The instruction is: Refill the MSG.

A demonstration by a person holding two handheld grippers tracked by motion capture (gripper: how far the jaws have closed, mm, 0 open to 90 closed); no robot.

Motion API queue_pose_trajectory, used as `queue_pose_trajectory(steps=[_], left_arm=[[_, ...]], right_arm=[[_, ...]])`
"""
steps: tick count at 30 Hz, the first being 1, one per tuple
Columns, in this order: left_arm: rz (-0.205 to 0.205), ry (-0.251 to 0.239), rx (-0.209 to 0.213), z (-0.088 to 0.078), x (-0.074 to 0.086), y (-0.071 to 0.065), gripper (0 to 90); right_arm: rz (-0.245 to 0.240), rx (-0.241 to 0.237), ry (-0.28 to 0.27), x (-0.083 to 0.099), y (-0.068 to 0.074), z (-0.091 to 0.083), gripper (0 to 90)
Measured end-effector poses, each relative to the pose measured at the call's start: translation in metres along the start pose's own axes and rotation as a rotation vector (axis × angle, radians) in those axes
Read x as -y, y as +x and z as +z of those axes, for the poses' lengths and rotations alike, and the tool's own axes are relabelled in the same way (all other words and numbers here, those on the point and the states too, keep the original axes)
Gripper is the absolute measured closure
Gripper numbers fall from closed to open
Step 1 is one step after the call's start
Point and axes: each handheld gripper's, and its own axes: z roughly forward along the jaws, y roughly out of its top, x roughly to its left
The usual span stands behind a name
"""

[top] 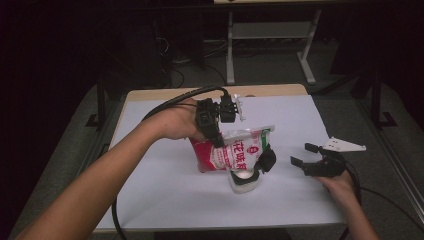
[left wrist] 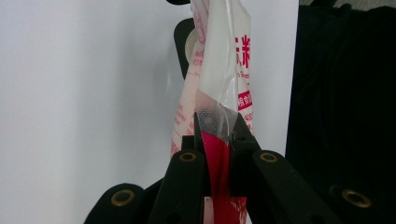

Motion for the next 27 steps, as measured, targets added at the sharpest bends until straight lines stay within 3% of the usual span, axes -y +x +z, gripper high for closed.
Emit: queue_pose_trajectory(steps=[8,22,27], left_arm=[[-0.024,-0.091,0.010,0.003,0.016,0.002,86.3],[-0.072,-0.294,0.034,0.015,0.059,0.004,86.3],[-0.110,-0.365,0.030,0.016,0.075,0.003,86.3]], right_arm=[[-0.002,-0.001,0.001,0.000,0.000,0.000,14.0],[0.000,-0.004,0.009,0.002,0.000,0.002,14.0],[0.001,-0.006,0.012,0.002,0.000,0.002,14.0]])
